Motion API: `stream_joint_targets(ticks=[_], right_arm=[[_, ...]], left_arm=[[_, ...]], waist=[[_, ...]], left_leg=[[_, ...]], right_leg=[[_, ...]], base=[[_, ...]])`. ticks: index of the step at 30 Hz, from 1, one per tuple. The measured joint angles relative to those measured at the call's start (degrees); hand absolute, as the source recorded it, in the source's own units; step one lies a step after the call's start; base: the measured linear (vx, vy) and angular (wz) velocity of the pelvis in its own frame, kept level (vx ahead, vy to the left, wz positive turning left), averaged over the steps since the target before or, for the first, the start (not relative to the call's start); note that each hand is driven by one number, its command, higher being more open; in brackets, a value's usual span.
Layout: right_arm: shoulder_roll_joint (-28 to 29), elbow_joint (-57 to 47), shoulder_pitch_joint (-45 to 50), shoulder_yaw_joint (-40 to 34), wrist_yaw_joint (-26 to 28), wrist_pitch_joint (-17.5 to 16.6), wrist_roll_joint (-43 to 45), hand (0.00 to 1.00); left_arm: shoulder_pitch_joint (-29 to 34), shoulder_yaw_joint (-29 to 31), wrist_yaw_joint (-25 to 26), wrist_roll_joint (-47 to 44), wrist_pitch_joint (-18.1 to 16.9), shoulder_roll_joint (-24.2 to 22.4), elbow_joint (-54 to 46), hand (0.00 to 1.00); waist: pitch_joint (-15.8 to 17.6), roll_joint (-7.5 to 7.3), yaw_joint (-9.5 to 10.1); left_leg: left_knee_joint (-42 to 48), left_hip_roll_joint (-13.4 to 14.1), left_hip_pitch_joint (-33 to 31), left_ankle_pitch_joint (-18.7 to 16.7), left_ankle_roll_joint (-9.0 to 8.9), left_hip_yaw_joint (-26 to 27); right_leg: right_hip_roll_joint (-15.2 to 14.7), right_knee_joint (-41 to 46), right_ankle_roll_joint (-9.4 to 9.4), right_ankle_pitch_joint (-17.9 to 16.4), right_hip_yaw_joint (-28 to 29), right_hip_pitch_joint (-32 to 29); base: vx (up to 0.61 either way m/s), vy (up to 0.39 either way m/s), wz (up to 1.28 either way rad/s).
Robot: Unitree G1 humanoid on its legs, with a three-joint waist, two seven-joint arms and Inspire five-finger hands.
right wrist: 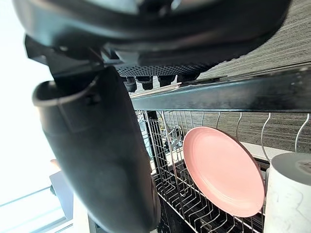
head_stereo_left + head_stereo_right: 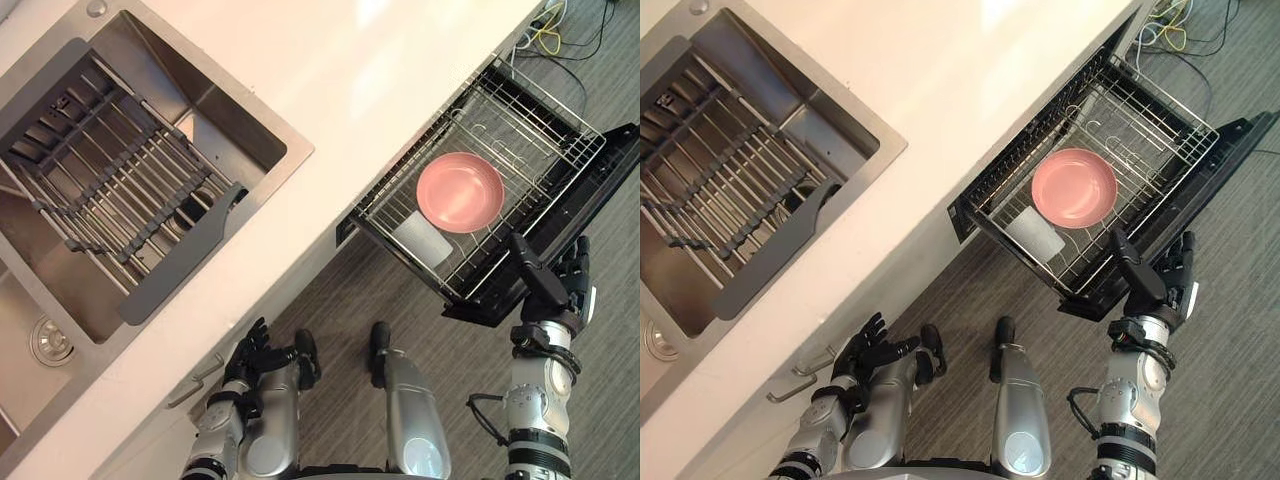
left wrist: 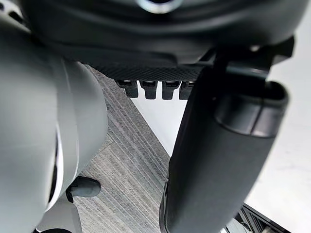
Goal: Walk over to the sink, pick up the cup, carry it to the dishwasher, place the cup inside the dishwasher, then close the dishwasher door
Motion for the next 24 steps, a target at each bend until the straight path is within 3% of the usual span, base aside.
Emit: stream_joint_targets(ticks=[10, 13, 24], right_arm=[[-0.01, -0.37, -4.11, 1.58, 2.91, -0.33, 1.23, 1.0], [-0.1, -0.99, -5.95, 3.29, 2.91, -0.24, 1.82, 1.0], [-1.49, -0.78, -19.48, 11.61, 2.33, 8.05, 2.76, 1.0]], left_arm=[[-0.65, -0.07, -0.23, -1.14, 0.77, -0.33, -0.02, 1.0], [-0.87, -0.06, -0.32, -1.86, 0.84, -1.04, -0.02, 1.0], [-1.76, 0.15, -1.49, -2.6, 0.8, -5.31, -0.59, 1.0]], waist=[[0.07, 0.19, -0.05], [0.34, 0.99, 0.01], [1.01, 5.11, 1.73]], left_leg=[[-2.25, -1.29, -0.44, 2.08, 0.01, -0.91], [-2.66, -1.57, -0.44, 2.64, -0.03, -1.39], [-5.09, -1.99, 0.18, 5.55, -1.12, -3.3]], right_leg=[[-1.05, 0.68, -0.16, -0.04, -0.68, -1.14], [-1.33, 0.95, -0.27, -0.11, -0.96, -1.13], [-1.92, 3.29, -2.01, -1.32, -2.96, -1.6]], base=[[0.0, -0.009, 0.07], [-0.01, -0.017, 0.11], [-0.01, -0.048, 0.1]])
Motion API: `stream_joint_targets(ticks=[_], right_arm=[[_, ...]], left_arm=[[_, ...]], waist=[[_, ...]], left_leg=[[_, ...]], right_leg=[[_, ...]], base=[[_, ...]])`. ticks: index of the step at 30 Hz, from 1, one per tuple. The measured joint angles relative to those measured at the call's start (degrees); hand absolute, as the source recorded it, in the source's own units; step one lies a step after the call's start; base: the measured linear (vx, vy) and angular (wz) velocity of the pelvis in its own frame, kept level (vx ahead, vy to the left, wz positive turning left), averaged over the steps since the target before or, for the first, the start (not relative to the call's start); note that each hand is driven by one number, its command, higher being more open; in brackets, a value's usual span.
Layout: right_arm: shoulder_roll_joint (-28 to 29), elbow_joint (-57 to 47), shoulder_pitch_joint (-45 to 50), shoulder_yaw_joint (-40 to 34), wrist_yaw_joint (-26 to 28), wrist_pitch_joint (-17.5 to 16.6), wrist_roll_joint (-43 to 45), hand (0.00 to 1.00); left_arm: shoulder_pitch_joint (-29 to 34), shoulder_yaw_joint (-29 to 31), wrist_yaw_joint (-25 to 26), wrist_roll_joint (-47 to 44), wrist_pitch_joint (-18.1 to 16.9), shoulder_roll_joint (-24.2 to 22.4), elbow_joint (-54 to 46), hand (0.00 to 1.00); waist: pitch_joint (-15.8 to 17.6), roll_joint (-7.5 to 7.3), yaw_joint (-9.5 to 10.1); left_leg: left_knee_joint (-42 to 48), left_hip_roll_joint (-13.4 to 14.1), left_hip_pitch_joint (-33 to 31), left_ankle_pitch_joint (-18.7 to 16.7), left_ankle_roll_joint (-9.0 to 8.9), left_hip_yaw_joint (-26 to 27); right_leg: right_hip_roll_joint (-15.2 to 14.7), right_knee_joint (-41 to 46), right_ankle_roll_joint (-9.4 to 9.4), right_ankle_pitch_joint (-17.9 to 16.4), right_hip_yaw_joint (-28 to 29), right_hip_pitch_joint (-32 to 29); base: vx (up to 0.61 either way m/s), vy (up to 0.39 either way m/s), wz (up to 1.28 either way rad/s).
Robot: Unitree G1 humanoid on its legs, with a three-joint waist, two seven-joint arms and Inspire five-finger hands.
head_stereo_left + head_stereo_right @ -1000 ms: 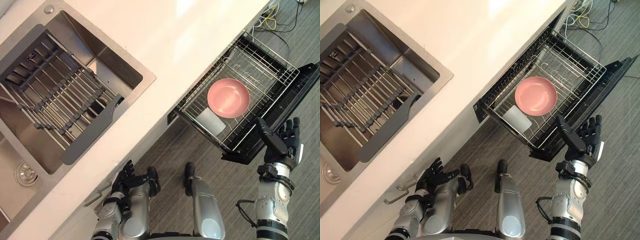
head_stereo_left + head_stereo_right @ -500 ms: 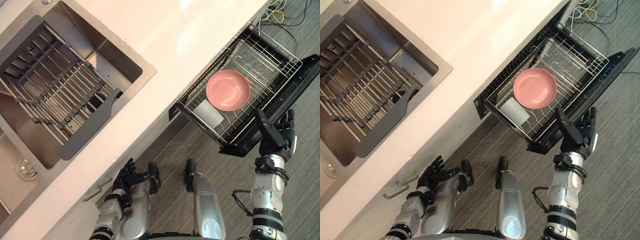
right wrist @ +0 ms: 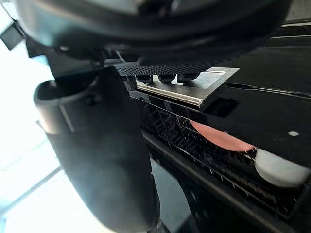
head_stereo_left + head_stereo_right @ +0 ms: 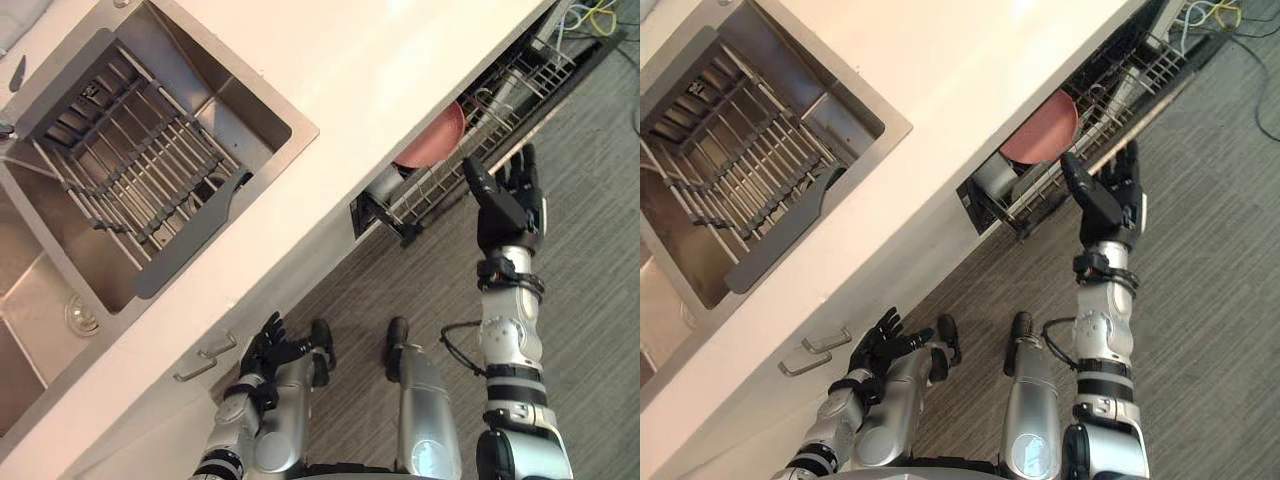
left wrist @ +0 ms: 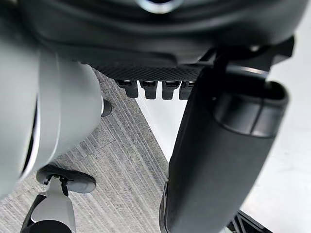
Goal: Walk over to the sink, pick up the cup, carry it to the dishwasher, place the cup inside the dishwasher, then close the dishwasher door
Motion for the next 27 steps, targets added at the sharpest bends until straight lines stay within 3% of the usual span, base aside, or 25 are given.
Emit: stream_joint_targets(ticks=[4, 16, 22, 27], right_arm=[[1.17, 2.69, -4.46, 2.29, -0.01, 1.71, 0.56, 1.0], [2.02, 5.92, -9.55, 5.4, 0.19, 1.95, -0.81, 1.0], [-0.99, 5.94, -9.66, 6.09, -1.35, 4.9, -6.33, 1.0], [-3.67, 1.74, -4.92, 6.75, -2.94, 7.3, -13.72, 1.0]], left_arm=[[0.0, 0.04, -0.38, -0.04, -0.27, -0.94, -0.26, 1.0], [0.19, -0.58, -2.33, -2.14, 0.57, -2.86, 0.01, 1.0], [0.74, -0.54, -2.7, -2.0, 0.62, -2.83, 0.02, 1.0], [1.51, -0.13, -2.68, -0.92, 0.53, -2.73, 0.07, 1.0]], waist=[[-0.01, 0.11, 0.18], [-0.1, 0.25, -0.02], [-0.15, 0.26, 0.1], [-0.62, -0.58, 0.35]], left_leg=[[-0.78, -0.05, 0.34, 0.73, -0.7, -0.77], [-6.73, -0.64, 3.22, 5.09, -2.22, -3.32], [-7.73, 0.95, 5.24, 5.58, -3.0, -4.5], [-9.23, 2.21, 9.06, 5.19, -3.88, -5.29]], right_leg=[[-0.13, 1.06, -0.56, -0.75, -0.75, -0.11], [-0.95, 1.88, -1.55, -2.73, -4.54, 0.98], [-0.55, -0.42, -1.75, -2.74, -9.06, 4.58], [1.81, -4.59, -2.26, -2.21, -10.38, 10.11]], base=[[0.01, -0.082, 0.11], [-0.02, -0.079, 0.11], [0.03, -0.053, 0.03], [0.08, -0.035, 0.02]])
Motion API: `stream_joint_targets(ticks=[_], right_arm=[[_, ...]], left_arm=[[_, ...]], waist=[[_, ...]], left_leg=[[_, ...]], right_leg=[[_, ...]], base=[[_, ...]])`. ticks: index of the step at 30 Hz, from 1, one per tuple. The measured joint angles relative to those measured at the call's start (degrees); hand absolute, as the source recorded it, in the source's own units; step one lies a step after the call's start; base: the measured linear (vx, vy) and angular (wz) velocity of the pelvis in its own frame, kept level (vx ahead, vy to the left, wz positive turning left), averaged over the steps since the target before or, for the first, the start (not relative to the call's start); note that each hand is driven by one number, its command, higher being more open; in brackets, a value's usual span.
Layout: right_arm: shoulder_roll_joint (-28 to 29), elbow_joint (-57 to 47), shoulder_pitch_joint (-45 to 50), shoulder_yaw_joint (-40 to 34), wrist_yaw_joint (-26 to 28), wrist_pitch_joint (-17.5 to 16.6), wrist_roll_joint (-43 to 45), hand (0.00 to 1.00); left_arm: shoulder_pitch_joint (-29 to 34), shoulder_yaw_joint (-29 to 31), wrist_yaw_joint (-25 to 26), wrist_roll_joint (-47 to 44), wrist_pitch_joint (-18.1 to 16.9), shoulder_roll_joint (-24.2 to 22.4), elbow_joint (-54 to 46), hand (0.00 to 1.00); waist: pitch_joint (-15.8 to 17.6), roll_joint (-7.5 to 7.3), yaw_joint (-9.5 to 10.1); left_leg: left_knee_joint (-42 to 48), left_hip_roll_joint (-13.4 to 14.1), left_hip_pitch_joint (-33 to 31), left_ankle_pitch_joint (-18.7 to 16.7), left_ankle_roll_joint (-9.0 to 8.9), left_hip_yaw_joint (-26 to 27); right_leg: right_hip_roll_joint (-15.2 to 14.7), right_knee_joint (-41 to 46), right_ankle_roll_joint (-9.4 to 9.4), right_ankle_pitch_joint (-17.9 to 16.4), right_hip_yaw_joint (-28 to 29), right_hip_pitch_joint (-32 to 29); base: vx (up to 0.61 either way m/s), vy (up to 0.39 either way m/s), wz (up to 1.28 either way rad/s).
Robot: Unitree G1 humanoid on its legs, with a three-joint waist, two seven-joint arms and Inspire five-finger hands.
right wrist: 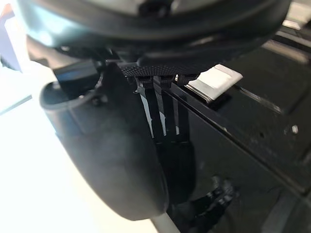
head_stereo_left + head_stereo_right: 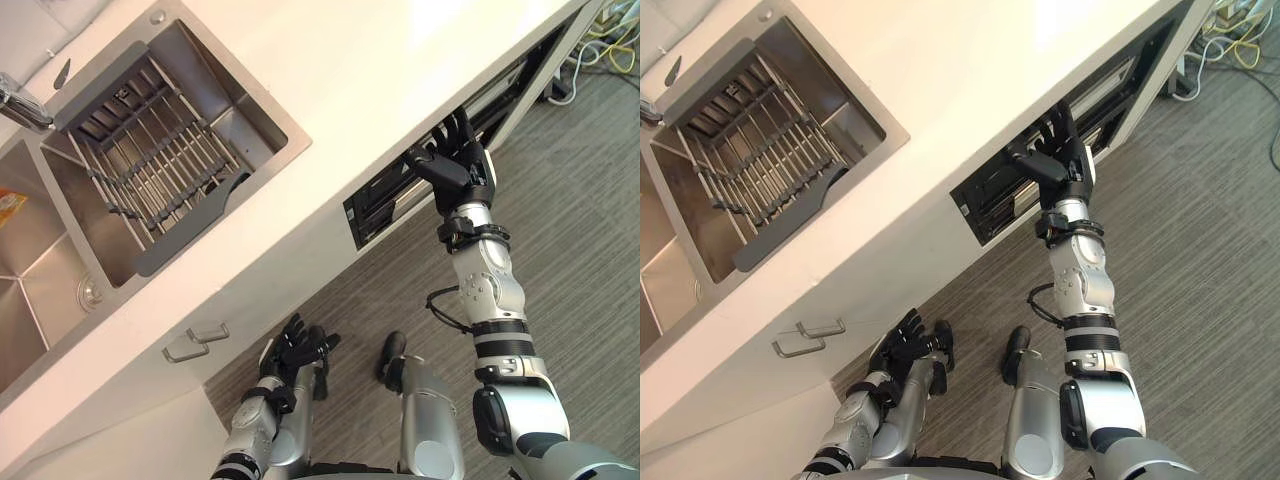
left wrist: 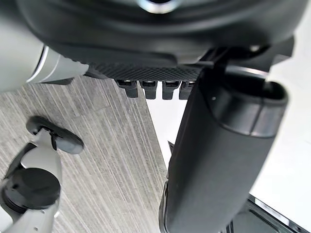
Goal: Walk over to the sink, pick up the cup, carry it to the dishwasher, place the cup inside the dishwasher, then close the dishwasher door
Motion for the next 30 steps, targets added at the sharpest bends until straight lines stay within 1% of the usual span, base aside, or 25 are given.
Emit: stream_joint_targets(ticks=[1, 2, 3, 4, 5, 6, 8, 10, 13, 16, 17, 19, 21, 22, 23, 26, 29, 30], right_arm=[[0.05, -1.59, 2.2, 0.28, -0.02, 0.12, -1.19, 1.0], [0.23, -2.85, 4.35, 0.41, 0.02, 0.14, -2.25, 1.0], [0.69, -4.35, 7.54, 0.35, 0.07, 0.13, -2.87, 1.0], [1.0, -5.09, 9.15, 0.3, 0.08, 0.12, -3.24, 1.0], [1.85, -6.62, 13.77, 0.18, 0.15, 0.09, -4.5, 1.0], [2.19, -7.12, 15.72, 0.18, 0.33, 0.04, -4.87, 1.0], [3.6, -9.37, 23.41, -0.13, 0.38, -0.77, -6.93, 1.0], [4.67, -9.63, 29.08, -0.31, 0.28, -2.08, -8.31, 1.0], [7.15, -9.4, 36.94, -0.25, 0.27, -2.64, -12.07, 1.0], [10.18, -6.79, 42.54, -0.05, 0.97, -3.18, -14.86, 1.0], [11.57, -4.25, 44.0, -0.02, 1.53, -3.4, -16.32, 1.0], [13.0, 1.26, 45.1, 0.37, 2.04, -3.63, -18.29, 1.0], [14.03, 9.6, 45.45, 0.69, 2.72, -3.84, -20.11, 1.0], [14.14, 11.71, 45.48, 0.69, 2.9, -3.9, -20.39, 1.0], [14.16, 16.12, 45.82, 0.54, 3.7, -4.64, -20.51, 1.0], [14.14, 21.77, 46.59, -0.83, 5.07, -6.16, -20.69, 1.0], [14.16, 25.92, 47.56, -3.7, 6.97, -8.43, -20.48, 1.0], [14.12, 26.71, 47.7, -4.81, 7.66, -9.79, -20.47, 1.0]], left_arm=[[0.18, 0.08, 0.03, 0.07, -0.01, 0.2, 0.07, 1.0], [0.44, 0.07, 0.05, 0.65, -0.02, 0.41, 0.11, 1.0], [0.89, 0.06, 0.06, 1.21, -0.03, 0.79, 0.19, 1.0], [1.07, 0.06, 0.09, 1.33, -0.07, 1.06, 0.19, 1.0], [1.69, 0.06, 0.14, 1.6, -0.13, 1.75, 0.61, 1.0], [2.04, 0.06, 0.18, 1.63, -0.13, 1.99, 0.84, 1.0], [3.47, 0.03, 0.4, 2.27, -0.15, 2.67, 1.14, 1.0], [4.39, 0.04, 0.63, 2.89, -0.21, 3.19, 1.8, 1.0], [6.04, 0.67, 1.17, 4.25, -0.23, 4.07, 2.62, 1.0], [7.62, 1.87, 1.71, 4.42, -0.24, 4.48, 2.87, 1.0], [8.17, 2.34, 2.14, 4.73, -0.21, 4.55, 3.17, 1.0], [8.23, 2.37, 2.29, 6.63, 0.35, 5.13, 4.42, 1.0], [8.19, 2.41, 2.52, 7.83, 1.05, 5.7, 5.56, 1.0], [8.19, 2.42, 2.52, 7.87, 1.23, 5.88, 5.72, 1.0], [8.18, 2.97, 2.51, 8.44, 1.34, 5.9, 6.28, 1.0], [8.44, 4.8, 2.57, 8.97, 1.22, 5.67, 6.96, 1.0], [10.0, 7.44, 2.56, 9.0, 0.45, 5.75, 6.93, 1.0], [10.92, 8.0, 2.48, 9.01, 0.05, 5.82, 6.85, 1.0]], waist=[[-0.53, -0.64, 0.21], [-1.23, -1.25, 0.42], [-2.16, -2.31, 0.48], [-2.47, -2.86, 0.47], [-3.92, -4.31, 0.24], [-4.73, -4.79, 0.06], [-7.1, -6.11, -0.49], [-8.82, -6.8, -0.94], [-10.92, -7.04, -1.99], [-13.52, -7.28, -1.95], [-14.59, -7.39, -1.96], [-15.82, -7.69, -2.05], [-17.24, -8.02, -2.12], [-17.44, -8.07, -2.13], [-18.03, -8.08, -2.13], [-18.79, -8.09, -2.09], [-19.57, -8.01, -2.01], [-19.95, -7.96, -1.97]], left_leg=[[-0.17, 0.43, 0.7, -0.32, -0.45, -0.02], [-0.39, 0.63, 1.08, -0.55, -0.65, 0.0], [-1.06, 0.81, 2.01, -0.75, -0.79, -0.02], [-1.5, 0.87, 2.69, -0.87, -0.93, -0.01], [-1.98, 1.13, 3.97, -1.5, -1.32, 0.01], [-2.04, 1.23, 4.26, -1.78, -1.34, 0.05], [-2.75, 1.37, 6.08, -2.74, -1.25, 0.23], [-3.37, 1.28, 7.79, -3.29, -1.27, 0.61], [-4.12, 0.73, 11.17, -4.51, -1.03, 1.26], [-4.78, 0.51, 13.2, -5.22, -0.82, 2.3], [-5.06, 0.41, 14.07, -5.39, -0.8, 2.47], [-5.44, 0.25, 15.36, -5.5, -0.74, 2.47], [-5.79, 0.11, 16.61, -5.49, -0.72, 2.42], [-5.87, 0.08, 16.95, -5.48, -0.71, 2.38], [-6.18, -0.07, 17.5, -5.43, -0.64, 2.24], [-7.12, -0.44, 18.67, -5.09, -0.36, 1.84], [-8.33, -0.91, 20.1, -4.66, -0.16, 1.19], [-9.1, -1.18, 20.53, -4.25, -0.06, 1.03]], right_leg=[[0.62, -1.12, -0.15, 0.14, -0.09, 1.08], [1.0, -1.83, -0.18, 0.17, -0.14, 1.69], [1.47, -3.0, -0.37, 0.46, -0.26, 2.87], [1.68, -3.54, -0.38, 0.51, -0.27, 3.59], [2.27, -5.23, -0.22, 0.61, -0.31, 5.36], [2.47, -5.82, -0.12, 0.67, -0.33, 5.94], [3.1, -8.18, 0.56, 1.09, -0.28, 8.45], [3.07, -9.52, 1.09, 1.32, 0.05, 10.27], [2.84, -11.35, 2.2, 1.42, 0.57, 13.81], [2.8, -12.58, 2.76, 1.64, 1.22, 15.7], [2.8, -13.21, 2.96, 1.76, 1.36, 16.65], [2.75, -13.9, 3.16, 1.89, 1.31, 18.08], [2.71, -14.72, 3.44, 2.17, 1.1, 19.63], [2.71, -14.95, 3.46, 2.26, 1.0, 20.08], [2.62, -15.38, 3.51, 2.38, 0.82, 20.77], [2.39, -15.88, 3.63, 2.53, 0.47, 21.91], [2.24, -16.87, 3.95, 2.78, -0.16, 23.7], [2.09, -17.1, 4.07, 2.88, -0.36, 24.03]], base=[[0.1, -0.012, -0.04], [0.15, -0.005, -0.04], [0.14, 0.003, -0.02], [0.19, 0.017, -0.02], [0.14, 0.023, -0.03], [0.19, 0.041, -0.03], [0.2, 0.063, -0.04], [0.17, 0.088, -0.1], [0.12, 0.097, -0.1], [0.05, 0.075, -0.12], [0.02, 0.051, -0.05], [-0.01, 0.045, 0.0], [-0.05, 0.026, 0.03], [-0.06, 0.013, 0.05], [-0.06, 0.011, 0.04], [-0.05, 0.01, 0.07], [-0.02, 0.006, 0.11], [0.0, 0.009, 0.06]])
